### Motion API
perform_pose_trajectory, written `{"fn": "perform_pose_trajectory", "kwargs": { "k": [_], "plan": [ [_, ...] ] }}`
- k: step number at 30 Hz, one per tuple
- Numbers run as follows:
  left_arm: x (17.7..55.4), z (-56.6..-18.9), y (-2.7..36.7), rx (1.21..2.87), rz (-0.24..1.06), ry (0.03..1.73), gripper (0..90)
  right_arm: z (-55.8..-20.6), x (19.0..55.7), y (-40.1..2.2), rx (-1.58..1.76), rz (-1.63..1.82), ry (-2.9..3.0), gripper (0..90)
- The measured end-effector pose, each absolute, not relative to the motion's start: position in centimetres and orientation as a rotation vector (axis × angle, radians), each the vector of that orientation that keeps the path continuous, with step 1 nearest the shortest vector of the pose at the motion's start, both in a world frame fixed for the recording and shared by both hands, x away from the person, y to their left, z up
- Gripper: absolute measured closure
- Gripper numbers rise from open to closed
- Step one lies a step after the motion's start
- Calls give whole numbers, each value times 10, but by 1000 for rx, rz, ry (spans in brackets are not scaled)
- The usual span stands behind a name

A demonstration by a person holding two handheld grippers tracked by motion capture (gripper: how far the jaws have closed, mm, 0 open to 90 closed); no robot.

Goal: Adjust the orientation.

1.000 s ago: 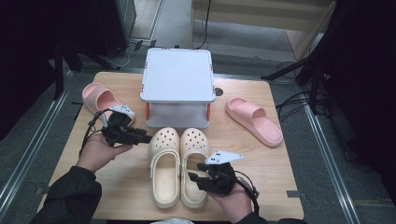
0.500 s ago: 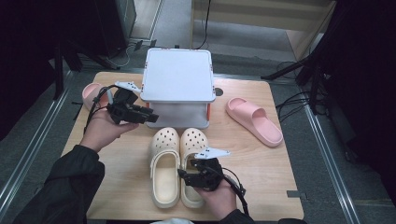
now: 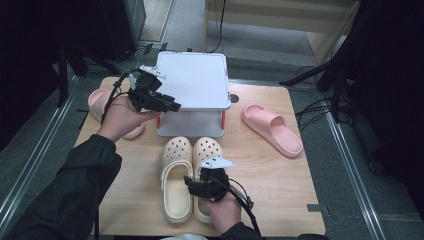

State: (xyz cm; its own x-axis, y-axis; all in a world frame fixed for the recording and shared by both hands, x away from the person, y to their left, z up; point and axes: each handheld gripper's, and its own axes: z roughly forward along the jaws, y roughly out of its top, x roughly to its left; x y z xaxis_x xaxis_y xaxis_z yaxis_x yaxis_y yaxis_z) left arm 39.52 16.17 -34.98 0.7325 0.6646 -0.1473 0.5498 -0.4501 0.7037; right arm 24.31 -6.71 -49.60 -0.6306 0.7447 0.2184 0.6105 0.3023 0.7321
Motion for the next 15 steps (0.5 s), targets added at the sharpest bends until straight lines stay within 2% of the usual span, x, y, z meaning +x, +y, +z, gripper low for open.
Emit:
{"fn": "perform_pose_trajectory", "kwargs": {
  "k": [9, 15],
  "plan": [
    [415, -357, 155, 2190, 221, 950, 629, -502, 246, -49, 1257, 1122, 2355, 385],
    [425, -364, 150, 2217, 260, 977, 722, -504, 247, -45, 1248, 1075, 2333, 409]
  ]
}}
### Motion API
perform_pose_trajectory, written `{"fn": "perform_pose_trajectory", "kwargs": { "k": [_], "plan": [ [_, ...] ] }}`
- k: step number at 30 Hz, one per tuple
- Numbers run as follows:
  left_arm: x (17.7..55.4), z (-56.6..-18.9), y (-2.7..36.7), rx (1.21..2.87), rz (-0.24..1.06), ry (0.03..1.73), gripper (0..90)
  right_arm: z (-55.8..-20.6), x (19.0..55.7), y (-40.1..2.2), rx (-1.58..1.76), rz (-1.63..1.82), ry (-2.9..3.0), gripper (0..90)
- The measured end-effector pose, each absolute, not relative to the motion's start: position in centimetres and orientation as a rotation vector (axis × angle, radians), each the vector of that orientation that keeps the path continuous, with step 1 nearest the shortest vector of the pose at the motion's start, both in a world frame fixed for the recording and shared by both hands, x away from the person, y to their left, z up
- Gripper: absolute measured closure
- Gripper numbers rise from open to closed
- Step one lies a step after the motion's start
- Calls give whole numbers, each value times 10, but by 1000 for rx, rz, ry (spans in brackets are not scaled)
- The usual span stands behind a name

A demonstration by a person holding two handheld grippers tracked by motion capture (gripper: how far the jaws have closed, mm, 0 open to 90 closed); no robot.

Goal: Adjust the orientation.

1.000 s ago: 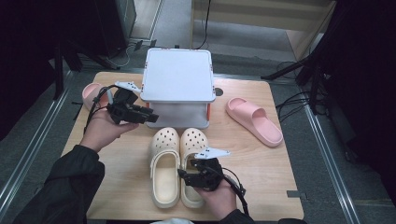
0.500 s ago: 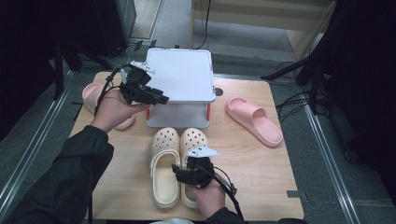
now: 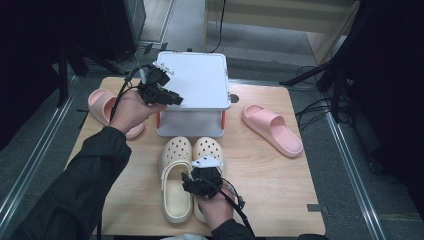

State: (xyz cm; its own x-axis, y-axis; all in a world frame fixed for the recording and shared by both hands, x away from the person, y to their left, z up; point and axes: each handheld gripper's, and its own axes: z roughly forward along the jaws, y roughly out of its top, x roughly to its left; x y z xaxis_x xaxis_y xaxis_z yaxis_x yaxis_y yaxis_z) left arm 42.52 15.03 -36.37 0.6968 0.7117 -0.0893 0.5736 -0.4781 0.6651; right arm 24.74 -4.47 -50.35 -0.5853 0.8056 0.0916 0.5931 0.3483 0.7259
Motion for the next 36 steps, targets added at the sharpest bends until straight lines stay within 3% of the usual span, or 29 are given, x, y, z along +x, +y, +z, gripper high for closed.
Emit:
{"fn": "perform_pose_trajectory", "kwargs": {
  "k": [5, 12, 17, 36],
  "plan": [
    [424, -369, 147, 2192, 277, 985, 747, -505, 249, -42, 1254, 1049, 2331, 438],
    [425, -371, 152, 2183, 251, 991, 864, -508, 256, -44, 1345, 1068, 2356, 495],
    [426, -371, 152, 2175, 238, 994, 877, -506, 253, -46, 1351, 1052, 2322, 639],
    [426, -371, 152, 2174, 238, 1015, 881, -499, 261, -61, 1379, 1058, 2347, 676]
  ]
}}
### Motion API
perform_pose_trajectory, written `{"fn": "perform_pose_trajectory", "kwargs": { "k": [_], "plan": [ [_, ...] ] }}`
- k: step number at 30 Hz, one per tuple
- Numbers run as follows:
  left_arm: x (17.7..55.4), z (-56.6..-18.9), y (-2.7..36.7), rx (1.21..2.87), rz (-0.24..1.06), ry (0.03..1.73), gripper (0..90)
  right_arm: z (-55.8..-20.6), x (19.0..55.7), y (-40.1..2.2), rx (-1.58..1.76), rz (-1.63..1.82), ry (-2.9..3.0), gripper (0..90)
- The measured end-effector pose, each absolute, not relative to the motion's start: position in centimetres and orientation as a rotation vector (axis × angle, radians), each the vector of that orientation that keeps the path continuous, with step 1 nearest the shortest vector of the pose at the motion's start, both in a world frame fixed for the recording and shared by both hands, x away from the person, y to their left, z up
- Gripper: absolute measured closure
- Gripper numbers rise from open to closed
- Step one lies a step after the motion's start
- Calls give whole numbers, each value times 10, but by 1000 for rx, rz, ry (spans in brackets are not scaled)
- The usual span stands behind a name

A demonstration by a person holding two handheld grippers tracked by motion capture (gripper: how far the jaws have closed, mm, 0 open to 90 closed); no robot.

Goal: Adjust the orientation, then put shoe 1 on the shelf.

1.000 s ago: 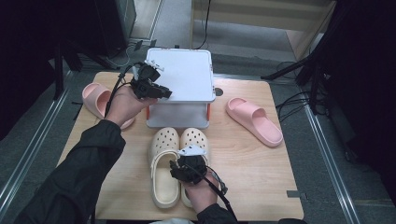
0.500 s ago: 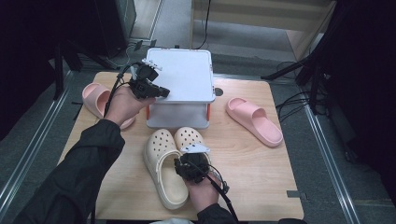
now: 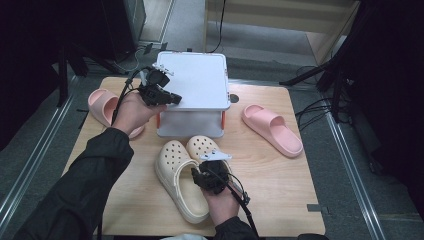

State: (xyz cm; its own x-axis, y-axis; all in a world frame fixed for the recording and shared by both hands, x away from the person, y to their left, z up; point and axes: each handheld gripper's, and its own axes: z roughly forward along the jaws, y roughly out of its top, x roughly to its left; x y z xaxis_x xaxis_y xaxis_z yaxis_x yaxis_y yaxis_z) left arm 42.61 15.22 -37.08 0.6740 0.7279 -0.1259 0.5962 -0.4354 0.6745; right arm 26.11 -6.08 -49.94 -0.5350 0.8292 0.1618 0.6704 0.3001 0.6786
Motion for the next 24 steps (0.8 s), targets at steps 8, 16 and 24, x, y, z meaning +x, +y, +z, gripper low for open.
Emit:
{"fn": "perform_pose_trajectory", "kwargs": {
  "k": [8, 16, 24],
  "plan": [
    [427, -371, 153, 2173, 227, 1018, 881, -490, 262, -68, 1359, 1064, 2322, 676],
    [428, -371, 153, 2165, 213, 1025, 880, -478, 270, -74, 1350, 1085, 2288, 675],
    [429, -371, 154, 2162, 192, 1032, 880, -469, 291, -71, 1347, 1095, 2226, 675]
  ]
}}
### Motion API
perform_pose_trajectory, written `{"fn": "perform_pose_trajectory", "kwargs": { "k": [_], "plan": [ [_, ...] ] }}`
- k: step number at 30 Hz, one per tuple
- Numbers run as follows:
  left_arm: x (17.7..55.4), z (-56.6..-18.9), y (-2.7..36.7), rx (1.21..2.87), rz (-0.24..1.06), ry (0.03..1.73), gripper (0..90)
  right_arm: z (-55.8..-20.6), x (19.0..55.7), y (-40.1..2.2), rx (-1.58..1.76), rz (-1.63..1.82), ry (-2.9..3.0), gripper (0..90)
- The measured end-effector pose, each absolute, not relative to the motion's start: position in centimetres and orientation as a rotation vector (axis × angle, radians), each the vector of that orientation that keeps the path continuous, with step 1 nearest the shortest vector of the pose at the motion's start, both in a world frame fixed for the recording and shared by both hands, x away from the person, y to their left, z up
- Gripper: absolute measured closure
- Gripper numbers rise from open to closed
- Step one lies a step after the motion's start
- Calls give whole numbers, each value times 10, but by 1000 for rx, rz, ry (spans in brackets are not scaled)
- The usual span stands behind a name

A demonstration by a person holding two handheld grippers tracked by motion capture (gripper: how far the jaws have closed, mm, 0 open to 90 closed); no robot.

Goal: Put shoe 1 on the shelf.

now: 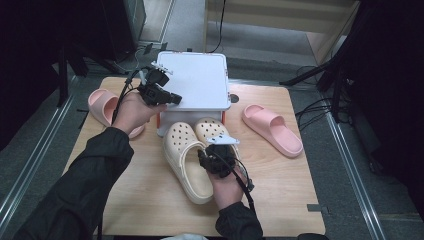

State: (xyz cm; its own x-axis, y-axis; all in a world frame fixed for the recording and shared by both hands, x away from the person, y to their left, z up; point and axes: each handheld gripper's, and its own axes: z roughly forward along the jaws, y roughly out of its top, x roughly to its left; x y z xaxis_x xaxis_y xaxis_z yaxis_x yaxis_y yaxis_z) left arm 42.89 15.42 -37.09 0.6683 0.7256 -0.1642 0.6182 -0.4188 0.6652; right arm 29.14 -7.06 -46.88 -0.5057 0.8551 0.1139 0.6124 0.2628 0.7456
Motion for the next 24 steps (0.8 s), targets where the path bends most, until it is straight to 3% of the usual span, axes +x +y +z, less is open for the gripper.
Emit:
{"fn": "perform_pose_trajectory", "kwargs": {
  "k": [24],
  "plan": [
    [432, -370, 154, 2168, 161, 1048, 879, -480, 355, -31, 1407, 1039, 2116, 671]
  ]
}}
